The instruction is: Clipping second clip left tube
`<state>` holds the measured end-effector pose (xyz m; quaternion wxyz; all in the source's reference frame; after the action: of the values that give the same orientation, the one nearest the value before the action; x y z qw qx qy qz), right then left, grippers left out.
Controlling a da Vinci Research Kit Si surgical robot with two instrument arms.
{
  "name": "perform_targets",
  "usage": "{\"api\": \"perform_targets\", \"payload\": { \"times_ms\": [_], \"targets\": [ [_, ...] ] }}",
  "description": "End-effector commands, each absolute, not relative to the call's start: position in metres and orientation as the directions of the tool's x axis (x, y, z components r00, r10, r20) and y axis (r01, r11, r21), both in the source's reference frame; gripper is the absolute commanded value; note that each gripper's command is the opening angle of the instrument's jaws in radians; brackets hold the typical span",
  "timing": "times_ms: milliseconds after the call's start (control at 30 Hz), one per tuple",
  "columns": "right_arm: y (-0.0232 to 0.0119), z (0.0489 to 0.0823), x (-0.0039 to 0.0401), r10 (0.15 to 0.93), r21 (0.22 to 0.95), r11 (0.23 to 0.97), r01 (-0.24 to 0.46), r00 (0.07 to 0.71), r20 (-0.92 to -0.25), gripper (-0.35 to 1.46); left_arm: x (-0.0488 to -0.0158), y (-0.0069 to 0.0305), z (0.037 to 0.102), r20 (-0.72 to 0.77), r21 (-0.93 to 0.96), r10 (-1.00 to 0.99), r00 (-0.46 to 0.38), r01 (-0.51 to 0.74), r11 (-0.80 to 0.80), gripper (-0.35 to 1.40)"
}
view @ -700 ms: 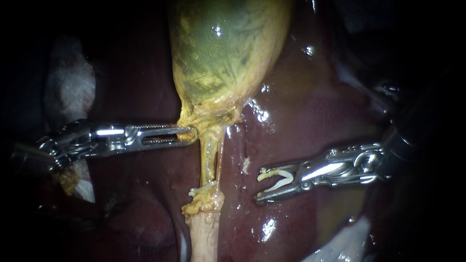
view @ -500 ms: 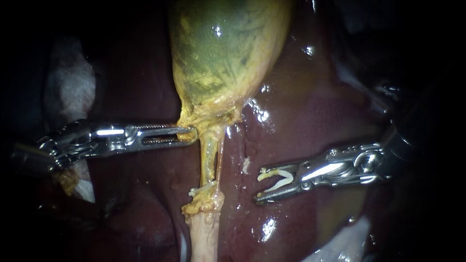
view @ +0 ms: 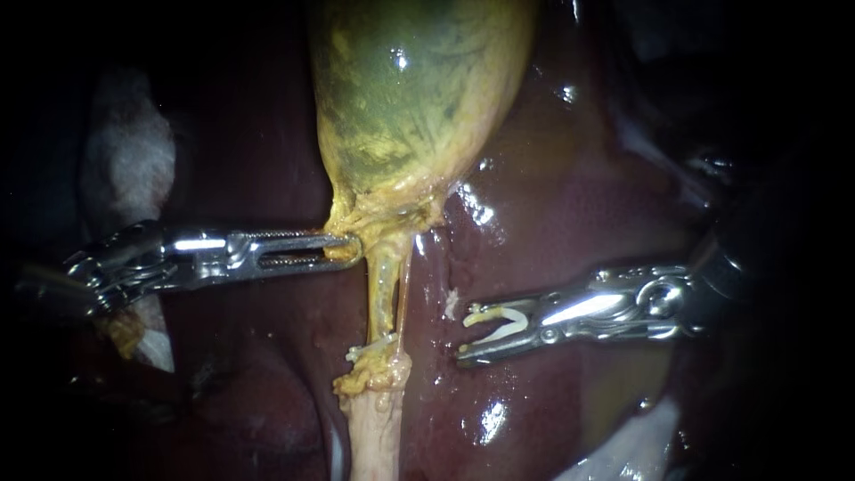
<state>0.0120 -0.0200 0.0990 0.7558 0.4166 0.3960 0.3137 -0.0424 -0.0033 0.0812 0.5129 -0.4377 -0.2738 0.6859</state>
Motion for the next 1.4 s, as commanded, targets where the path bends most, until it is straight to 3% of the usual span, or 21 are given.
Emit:
{"api": "perform_targets", "payload": {
  "times_ms": [33, 267, 700, 1000, 1400],
  "targets": [
    [-0.0201, 0.0989, 0.0124, 0.813, 0.883, 0.447, -0.145, 0.477, -0.333, 0.60, -0.0423, -0.0033, 0.0810, -0.316, -0.824, 0.944, -0.097, -0.465, -0.324, -0.35],
    [-0.0205, 0.0982, 0.0149, 0.845, 0.907, 0.395, -0.148, 0.445, -0.296, 0.59, -0.0408, -0.0026, 0.0791, -0.296, -0.828, 0.948, -0.119, -0.463, -0.317, -0.35],
    [-0.0204, 0.0981, 0.0203, 0.857, 0.916, 0.371, -0.151, 0.435, -0.275, 0.58, -0.0399, -0.0026, 0.0784, -0.281, -0.826, 0.949, -0.143, -0.468, -0.315, -0.35],
    [-0.0196, 0.1009, 0.0220, 0.859, 0.914, 0.375, -0.157, 0.430, -0.278, 0.57, -0.0401, -0.0027, 0.0781, -0.281, -0.826, 0.949, -0.143, -0.468, -0.315, -0.35],
    [-0.0202, 0.1048, 0.0198, 0.873, 0.904, 0.380, -0.195, 0.399, -0.280, 0.53, -0.0401, -0.0027, 0.0779, -0.280, -0.826, 0.949, -0.143, -0.468, -0.314, -0.35]
  ]
}}
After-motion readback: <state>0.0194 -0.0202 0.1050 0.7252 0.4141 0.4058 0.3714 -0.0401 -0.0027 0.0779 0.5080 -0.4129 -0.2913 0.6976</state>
